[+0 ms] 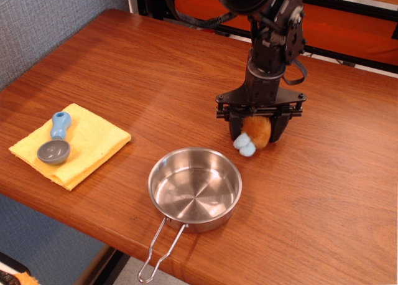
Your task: Pick up stuffed animal and place to the right of silver pot.
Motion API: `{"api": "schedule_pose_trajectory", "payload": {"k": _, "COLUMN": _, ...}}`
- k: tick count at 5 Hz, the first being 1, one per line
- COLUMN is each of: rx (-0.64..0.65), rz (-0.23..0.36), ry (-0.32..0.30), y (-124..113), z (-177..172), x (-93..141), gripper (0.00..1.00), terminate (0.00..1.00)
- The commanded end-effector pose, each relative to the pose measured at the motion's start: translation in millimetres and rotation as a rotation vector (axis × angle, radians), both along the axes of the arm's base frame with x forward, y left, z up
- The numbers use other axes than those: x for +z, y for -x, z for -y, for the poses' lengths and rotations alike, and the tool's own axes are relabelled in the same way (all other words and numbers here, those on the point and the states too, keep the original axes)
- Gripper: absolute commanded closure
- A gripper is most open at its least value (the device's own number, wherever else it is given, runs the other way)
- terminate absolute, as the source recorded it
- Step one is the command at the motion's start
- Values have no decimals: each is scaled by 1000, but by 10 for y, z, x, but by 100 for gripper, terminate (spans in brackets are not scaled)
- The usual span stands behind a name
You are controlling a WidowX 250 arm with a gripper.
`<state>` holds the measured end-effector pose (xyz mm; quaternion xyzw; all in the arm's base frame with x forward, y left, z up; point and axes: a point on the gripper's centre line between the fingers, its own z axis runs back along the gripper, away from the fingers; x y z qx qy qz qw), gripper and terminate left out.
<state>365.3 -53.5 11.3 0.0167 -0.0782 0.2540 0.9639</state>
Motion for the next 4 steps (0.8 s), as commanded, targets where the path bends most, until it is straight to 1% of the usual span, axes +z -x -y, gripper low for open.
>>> {"api": "schedule_pose_trajectory", "payload": {"k": 1, "rx": -10, "rz": 82, "ry": -116, "y": -131, "z": 46, "x": 491, "gripper": 100, "terminate": 0}}
{"api": "schedule_pose_trajectory", "payload": {"k": 2, "rx": -39, "rz": 131, "ry": -76, "y": -50, "z": 177, "x": 701, "gripper": 100, "terminate": 0}}
{"api": "schedule_pose_trajectory", "payload": {"k": 3, "rx": -111, "rz": 143, "ry": -46, "y": 220, "z": 392, "x": 800, "gripper": 100, "terminate": 0}}
{"api": "schedule_pose_trajectory", "payload": {"k": 4, "rx": -143, "rz": 135, "ry": -13, "y": 574, "z": 617, "x": 831, "gripper": 100, "terminate": 0}}
